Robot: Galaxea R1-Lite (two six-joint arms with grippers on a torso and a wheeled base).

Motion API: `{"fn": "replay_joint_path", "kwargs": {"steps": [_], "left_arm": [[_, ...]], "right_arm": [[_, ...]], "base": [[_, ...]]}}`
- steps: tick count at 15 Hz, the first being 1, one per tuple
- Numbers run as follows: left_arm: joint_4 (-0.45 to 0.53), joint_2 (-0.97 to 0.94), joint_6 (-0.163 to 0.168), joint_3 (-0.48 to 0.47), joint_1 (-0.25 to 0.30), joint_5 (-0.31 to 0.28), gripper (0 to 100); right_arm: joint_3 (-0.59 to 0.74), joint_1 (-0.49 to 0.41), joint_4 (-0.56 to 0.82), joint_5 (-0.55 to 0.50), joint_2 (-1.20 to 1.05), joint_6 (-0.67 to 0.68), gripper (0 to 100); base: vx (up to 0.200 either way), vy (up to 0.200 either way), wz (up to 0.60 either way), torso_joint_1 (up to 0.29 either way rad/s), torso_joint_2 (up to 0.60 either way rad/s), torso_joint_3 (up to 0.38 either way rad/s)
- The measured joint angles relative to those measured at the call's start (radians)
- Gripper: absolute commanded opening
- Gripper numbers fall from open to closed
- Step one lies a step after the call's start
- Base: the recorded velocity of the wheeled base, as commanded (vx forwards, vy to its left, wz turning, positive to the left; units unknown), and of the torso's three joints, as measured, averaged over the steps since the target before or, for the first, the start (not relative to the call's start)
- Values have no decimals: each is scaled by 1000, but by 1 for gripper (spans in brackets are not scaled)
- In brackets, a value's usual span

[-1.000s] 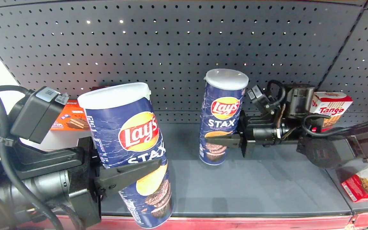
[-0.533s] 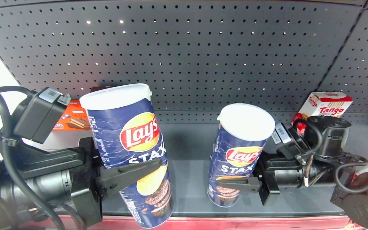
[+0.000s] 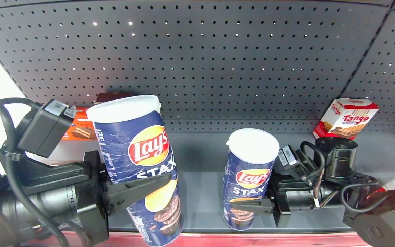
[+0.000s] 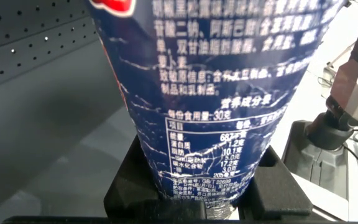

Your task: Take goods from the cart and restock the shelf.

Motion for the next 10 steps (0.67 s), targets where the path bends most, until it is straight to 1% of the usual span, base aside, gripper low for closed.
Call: {"fn": "replay_joint_path", "kwargs": {"steps": [3,4,10], "left_arm": [[0,-2,0,13,1,-1,0],[0,-3,0,13,1,0,0],[0,-3,0,14,-1,0,0]], "right_arm": [[-19,0,-3,-15,26,0,0],[-26,0,-3,-30,31,0,100],[-12,-2,1,-58,17,-1,100]], "base": [[0,0,0,0,0,0],[0,0,0,0,0,0],[0,0,0,0,0,0]]}}
